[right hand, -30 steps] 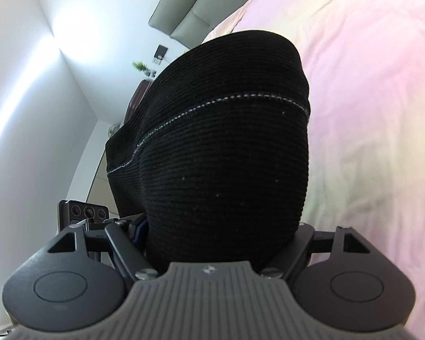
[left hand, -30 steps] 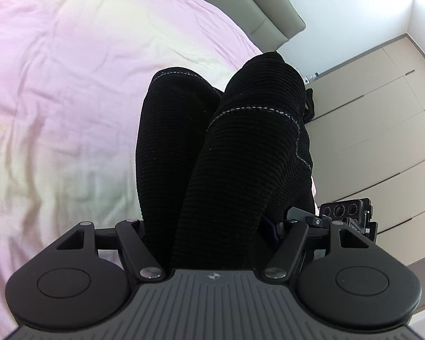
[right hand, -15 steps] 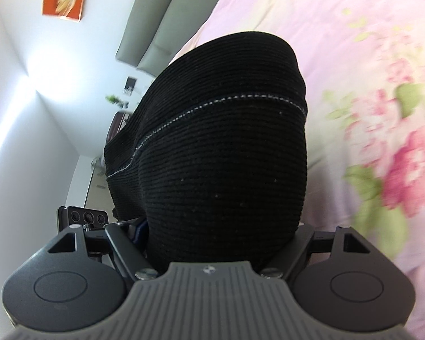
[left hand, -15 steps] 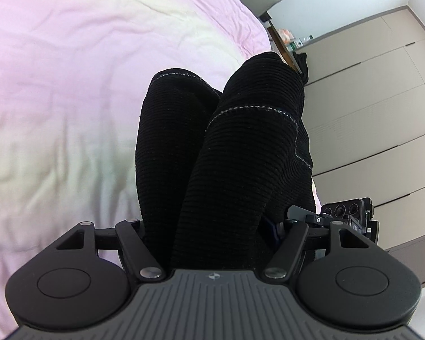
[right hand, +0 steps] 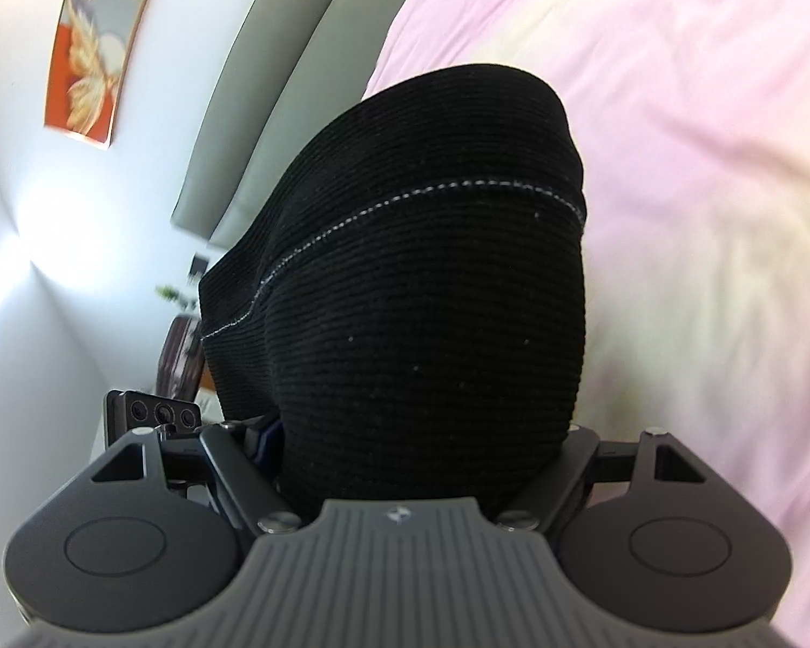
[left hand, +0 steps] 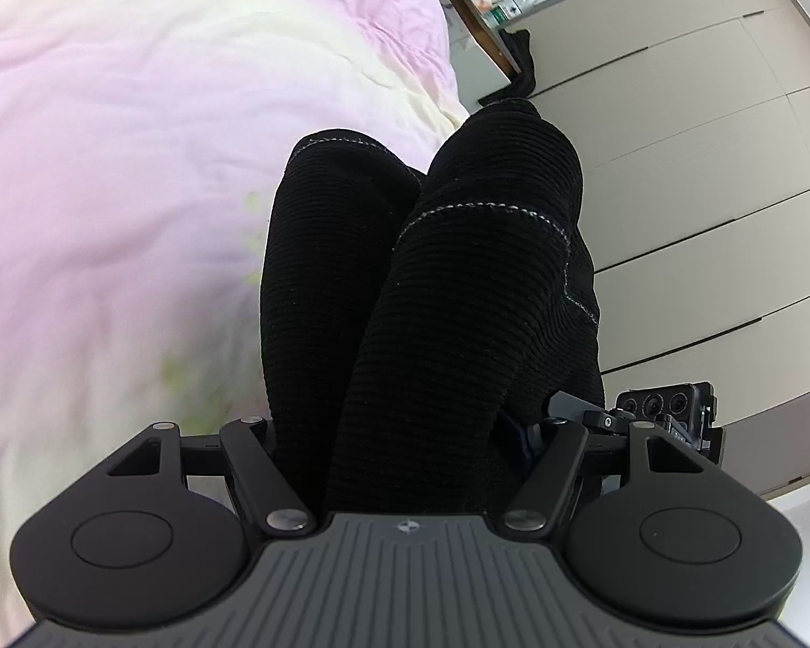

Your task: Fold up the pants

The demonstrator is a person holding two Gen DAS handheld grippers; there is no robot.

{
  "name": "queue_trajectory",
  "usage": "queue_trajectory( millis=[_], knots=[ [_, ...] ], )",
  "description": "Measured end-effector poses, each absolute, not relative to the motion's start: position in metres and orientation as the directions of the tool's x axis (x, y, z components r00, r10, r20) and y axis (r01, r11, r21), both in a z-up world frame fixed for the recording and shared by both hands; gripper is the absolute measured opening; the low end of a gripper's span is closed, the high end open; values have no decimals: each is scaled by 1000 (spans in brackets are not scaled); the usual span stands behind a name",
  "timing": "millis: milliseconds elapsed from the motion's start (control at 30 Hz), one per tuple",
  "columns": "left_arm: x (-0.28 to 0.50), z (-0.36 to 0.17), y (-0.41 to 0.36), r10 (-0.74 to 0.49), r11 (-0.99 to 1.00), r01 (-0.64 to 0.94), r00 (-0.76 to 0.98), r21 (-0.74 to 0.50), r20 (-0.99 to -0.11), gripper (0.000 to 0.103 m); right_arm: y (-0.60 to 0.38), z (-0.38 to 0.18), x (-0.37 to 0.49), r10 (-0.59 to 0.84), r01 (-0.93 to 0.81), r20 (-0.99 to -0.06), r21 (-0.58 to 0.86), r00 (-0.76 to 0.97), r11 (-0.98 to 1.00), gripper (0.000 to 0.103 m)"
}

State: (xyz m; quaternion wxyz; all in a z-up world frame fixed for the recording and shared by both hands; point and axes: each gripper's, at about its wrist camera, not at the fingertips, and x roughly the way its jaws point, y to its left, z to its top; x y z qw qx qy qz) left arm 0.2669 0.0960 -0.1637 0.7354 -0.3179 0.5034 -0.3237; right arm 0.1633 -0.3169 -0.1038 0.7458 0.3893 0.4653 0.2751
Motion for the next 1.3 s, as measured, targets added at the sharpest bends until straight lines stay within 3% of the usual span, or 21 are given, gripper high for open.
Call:
queue_trajectory(
  millis=[367, 567, 767, 1300],
  knots=[
    [360, -195, 23, -807, 585, 182, 224, -790, -546, 78, -410, -141, 247, 715, -5, -496, 820, 493, 573, 74],
    [378, -233, 2, -777, 626, 115, 178, -772, -603, 78, -432, -190, 265, 704, 76, -530, 820, 473, 567, 75],
    [361, -245, 5, -764, 640, 86, 184, -764, -619, 89, -438, -214, 247, 686, 65, -517, 819, 512, 569, 81],
    [324, -217, -7, -646, 760, 128, 261, -638, -717, 96, -449, -190, 162, 568, 166, -561, 784, 601, 598, 81]
  ],
)
